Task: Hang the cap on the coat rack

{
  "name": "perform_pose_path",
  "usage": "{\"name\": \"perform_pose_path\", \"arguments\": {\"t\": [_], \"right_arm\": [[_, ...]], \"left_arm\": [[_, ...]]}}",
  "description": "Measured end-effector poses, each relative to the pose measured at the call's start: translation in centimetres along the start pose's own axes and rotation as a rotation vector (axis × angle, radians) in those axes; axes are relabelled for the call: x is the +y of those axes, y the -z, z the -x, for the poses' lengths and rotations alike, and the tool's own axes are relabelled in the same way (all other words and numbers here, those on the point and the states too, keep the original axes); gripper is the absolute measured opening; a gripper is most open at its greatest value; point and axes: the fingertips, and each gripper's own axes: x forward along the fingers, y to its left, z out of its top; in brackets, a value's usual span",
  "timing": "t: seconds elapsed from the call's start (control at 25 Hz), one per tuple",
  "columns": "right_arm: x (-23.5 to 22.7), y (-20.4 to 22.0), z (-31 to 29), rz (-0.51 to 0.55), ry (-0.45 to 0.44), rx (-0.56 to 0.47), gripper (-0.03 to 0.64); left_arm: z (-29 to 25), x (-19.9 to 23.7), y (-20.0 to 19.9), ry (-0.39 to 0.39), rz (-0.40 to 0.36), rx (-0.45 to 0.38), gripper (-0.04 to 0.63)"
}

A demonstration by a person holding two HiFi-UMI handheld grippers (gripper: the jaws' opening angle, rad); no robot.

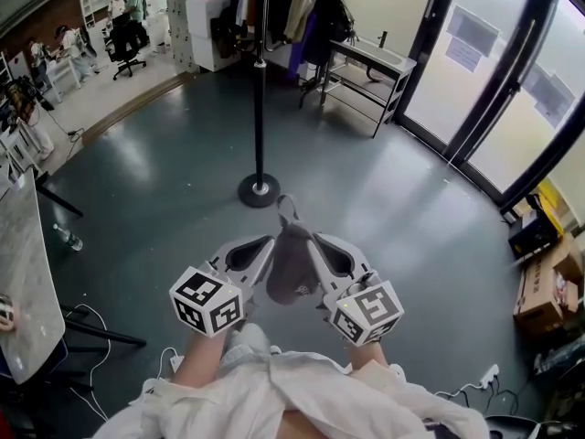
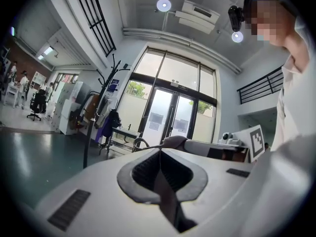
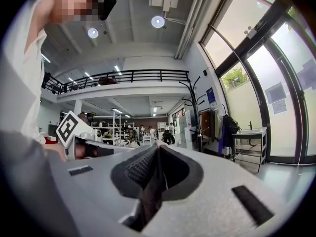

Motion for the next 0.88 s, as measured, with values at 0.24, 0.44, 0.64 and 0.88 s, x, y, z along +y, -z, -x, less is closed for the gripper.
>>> {"name": "perform_pose_path", "arguments": {"t": [0.24, 0.44, 0.64, 0.88], "right_arm": [[-2.3, 1.6, -0.6, -0.013, 0.016, 0.039, 0.017], [-4.7, 2.0, -4.4, -0.014, 0.024, 0.042, 0.018], [-7.3, 1.5, -9.8, -0.003, 0.024, 0.03, 0.017], [-10.7, -0.2, -17.0, 0.022, 0.043, 0.015, 0.017]], "left_arm": [[-2.0, 1.5, 0.7, -0.004, 0.03, 0.013, 0.015], [-4.5, 4.4, 0.7, 0.005, 0.04, 0.026, 0.017], [-7.5, 9.2, -1.2, 0.012, 0.034, 0.014, 0.017], [-11.3, 15.8, -5.0, 0.034, 0.01, -0.001, 0.017]]}}
